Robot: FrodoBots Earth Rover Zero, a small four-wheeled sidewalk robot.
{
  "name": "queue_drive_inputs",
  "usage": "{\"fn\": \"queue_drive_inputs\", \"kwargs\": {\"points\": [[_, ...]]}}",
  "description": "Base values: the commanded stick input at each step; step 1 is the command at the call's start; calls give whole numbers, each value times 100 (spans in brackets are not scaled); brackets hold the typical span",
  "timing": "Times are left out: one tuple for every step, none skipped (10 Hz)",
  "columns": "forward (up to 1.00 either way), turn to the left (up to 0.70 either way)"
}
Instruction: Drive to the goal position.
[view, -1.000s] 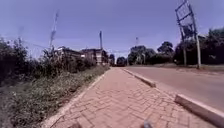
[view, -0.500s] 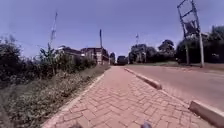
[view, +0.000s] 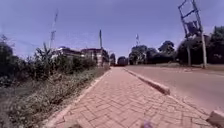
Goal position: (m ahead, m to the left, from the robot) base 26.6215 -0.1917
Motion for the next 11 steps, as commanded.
{"fn": "queue_drive_inputs", "kwargs": {"points": [[85,0],[85,0],[85,0],[85,0],[85,0],[85,0],[85,-34],[85,-34],[85,0],[85,0],[85,0]]}}
